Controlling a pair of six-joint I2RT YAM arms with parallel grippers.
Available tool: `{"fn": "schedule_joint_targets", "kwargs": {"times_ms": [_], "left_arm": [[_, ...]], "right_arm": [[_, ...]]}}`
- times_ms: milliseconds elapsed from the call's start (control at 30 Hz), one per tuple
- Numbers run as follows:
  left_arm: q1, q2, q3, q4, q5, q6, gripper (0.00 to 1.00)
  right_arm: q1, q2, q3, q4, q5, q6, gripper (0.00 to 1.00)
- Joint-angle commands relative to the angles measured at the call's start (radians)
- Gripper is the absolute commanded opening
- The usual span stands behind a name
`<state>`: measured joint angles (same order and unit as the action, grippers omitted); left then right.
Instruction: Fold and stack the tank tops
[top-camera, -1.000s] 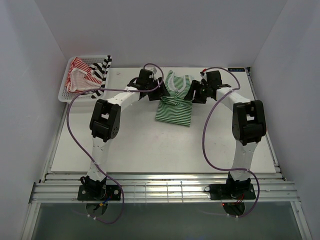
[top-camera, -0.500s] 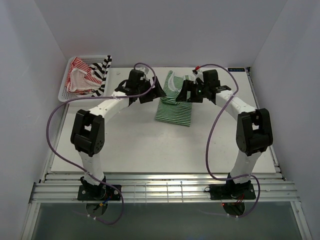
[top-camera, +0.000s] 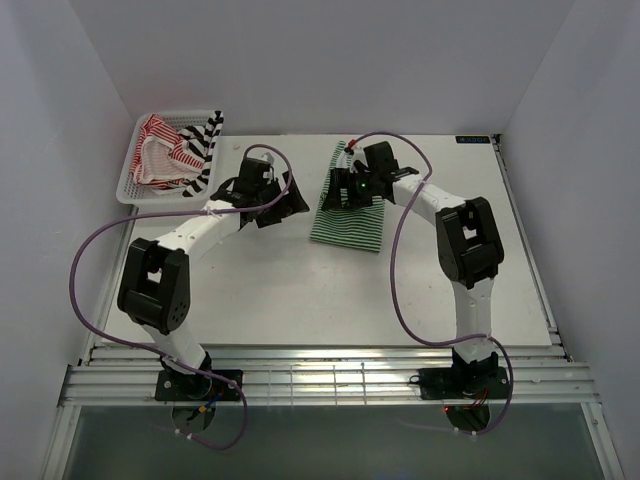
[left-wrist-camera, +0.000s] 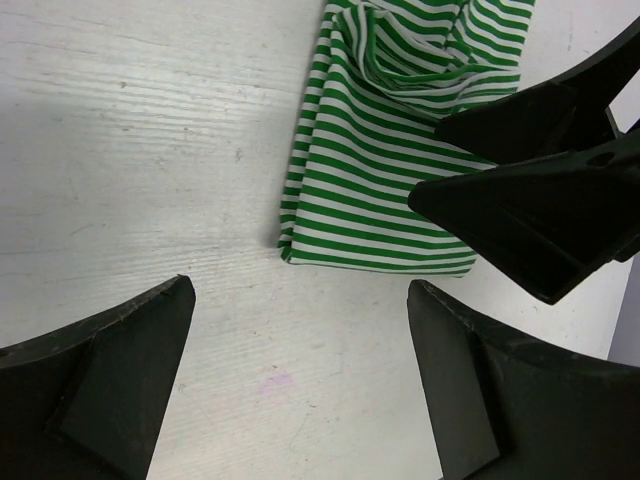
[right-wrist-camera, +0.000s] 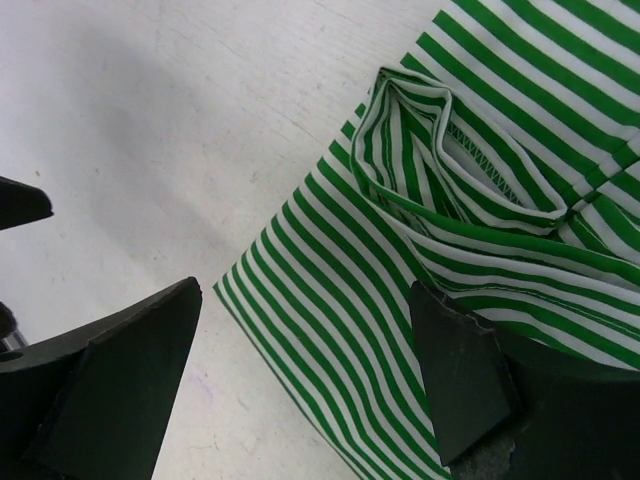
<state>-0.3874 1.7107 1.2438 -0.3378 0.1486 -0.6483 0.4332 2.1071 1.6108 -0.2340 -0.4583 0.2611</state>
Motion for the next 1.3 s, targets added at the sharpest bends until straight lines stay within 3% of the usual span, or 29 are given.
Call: {"fn": "schedule_joint_targets", "kwargs": {"times_ms": [0, 433, 667, 800, 967, 1100, 1267], "left_arm": [[0.018, -0.057, -0.01, -0.02, -0.024, -0.005, 0.98], [0.028, -0.059, -0.021, -0.032, -0.011, -0.001, 0.98], [0.028, -0.034, -0.017, -0.035, 0.025, 0.003, 0.98], [0.028, 0.001, 0.006, -0.03, 0.072, 0.015, 0.98], [0.024, 0.076, 0.034, -0.004, 0.149, 0.013, 0.98], [0.007, 0.156, 0.06, 0.006, 0.198, 0.016, 0.98], [-0.007, 0.245, 0.095, 0.011, 0.242, 0.022, 0.95]], "right_arm": [[0.015, 0.027, 0.047, 0.004, 0.023, 0.007, 0.9], [0.003, 0.2, 0.271, 0.024, 0.234, 0.053, 0.9], [-0.025, 0.238, 0.353, 0.019, 0.187, 0.066, 0.9], [-0.042, 0.131, 0.339, 0.012, 0.165, 0.043, 0.9], [-0.074, -0.071, 0.172, 0.019, 0.202, 0.044, 0.9], [-0.123, -0.279, -0.102, 0.018, 0.193, 0.085, 0.9], [-0.152, -0.429, -0.435, 0.021, 0.165, 0.101, 0.9]]}}
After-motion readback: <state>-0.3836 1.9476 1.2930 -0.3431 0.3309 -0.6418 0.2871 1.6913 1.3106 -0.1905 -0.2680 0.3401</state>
